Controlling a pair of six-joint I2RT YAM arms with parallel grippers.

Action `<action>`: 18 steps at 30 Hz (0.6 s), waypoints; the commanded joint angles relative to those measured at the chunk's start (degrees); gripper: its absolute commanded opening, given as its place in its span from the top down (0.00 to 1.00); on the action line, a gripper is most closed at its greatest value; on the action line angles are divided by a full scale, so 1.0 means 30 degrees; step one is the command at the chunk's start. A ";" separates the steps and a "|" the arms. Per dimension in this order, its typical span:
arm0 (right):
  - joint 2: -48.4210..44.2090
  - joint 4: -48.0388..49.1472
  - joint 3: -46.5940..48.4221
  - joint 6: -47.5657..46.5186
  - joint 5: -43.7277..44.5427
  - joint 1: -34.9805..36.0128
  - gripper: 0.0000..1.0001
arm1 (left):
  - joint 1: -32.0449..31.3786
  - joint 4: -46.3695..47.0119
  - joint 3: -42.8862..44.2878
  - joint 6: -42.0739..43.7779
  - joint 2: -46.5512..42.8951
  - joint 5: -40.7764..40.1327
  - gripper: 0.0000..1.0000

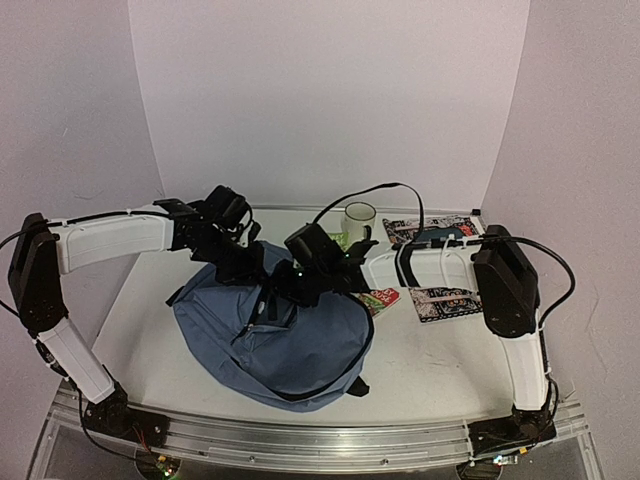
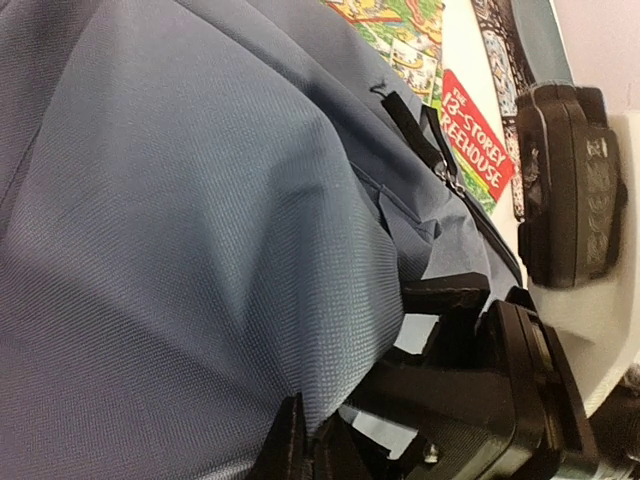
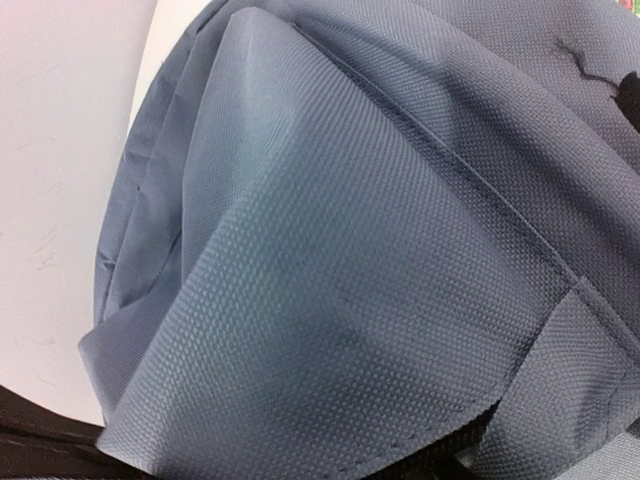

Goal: Pack the student bag
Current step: Place the seal in the lower front pocket of the bag, then place the student bag in the lower front pocket.

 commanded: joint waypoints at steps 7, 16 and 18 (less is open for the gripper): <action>-0.4456 0.0121 -0.2392 -0.5745 -0.0473 -0.0071 0.37 | -0.0027 0.0443 -0.0704 -0.0022 -0.2015 -0.2596 0.59; -0.6674 -0.0568 -0.3693 -0.9505 -0.1584 -0.0057 0.11 | 0.0317 -0.0898 -0.2760 -0.2046 -0.3754 -0.4085 0.35; -0.6848 -0.0595 -0.3753 -1.0382 -0.1794 -0.0059 0.02 | 0.0346 -0.0998 -0.3624 -0.2926 -0.4246 -0.4240 0.30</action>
